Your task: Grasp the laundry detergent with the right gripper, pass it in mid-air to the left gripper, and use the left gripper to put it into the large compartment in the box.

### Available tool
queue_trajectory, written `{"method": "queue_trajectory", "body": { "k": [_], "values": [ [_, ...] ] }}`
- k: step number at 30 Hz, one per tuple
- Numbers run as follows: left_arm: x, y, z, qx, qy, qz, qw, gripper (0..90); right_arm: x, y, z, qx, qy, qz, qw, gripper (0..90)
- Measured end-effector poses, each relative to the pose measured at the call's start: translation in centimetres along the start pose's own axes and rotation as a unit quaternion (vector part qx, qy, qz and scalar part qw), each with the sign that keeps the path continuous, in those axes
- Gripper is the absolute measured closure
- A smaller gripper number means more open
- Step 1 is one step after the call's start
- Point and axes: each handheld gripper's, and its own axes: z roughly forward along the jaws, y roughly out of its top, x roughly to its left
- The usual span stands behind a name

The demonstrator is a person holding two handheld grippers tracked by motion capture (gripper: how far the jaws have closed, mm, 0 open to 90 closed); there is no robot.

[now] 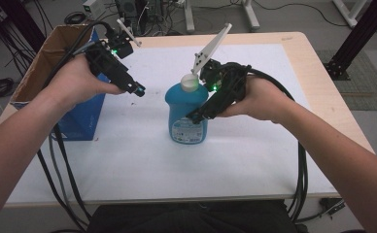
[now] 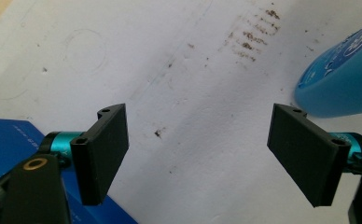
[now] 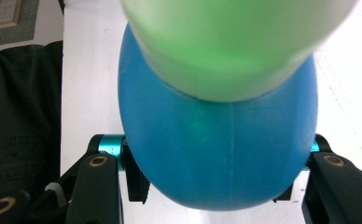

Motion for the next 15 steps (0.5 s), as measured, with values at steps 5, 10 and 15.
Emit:
{"method": "queue_trajectory", "body": {
  "k": [5, 10, 15],
  "values": [
    [0.0, 0.0, -0.3, -0.004, -0.001, 0.002, 1.0000, 20.7, -0.3, -0.1, -0.1, -0.003, 0.004, -0.003, 1.0000, 46.1],
    [-0.1, 0.4, -1.3, -0.011, -0.013, 0.019, 0.9997, 20.7, -0.4, 0.1, -0.6, -0.001, 0.005, -0.007, 1.0000, 46.4],
    [-0.7, 1.6, -3.4, -0.028, -0.041, 0.061, 0.9969, 20.6, -0.8, 1.1, -2.2, 0.001, 0.011, -0.017, 0.9998, 46.5]
  ]
}}
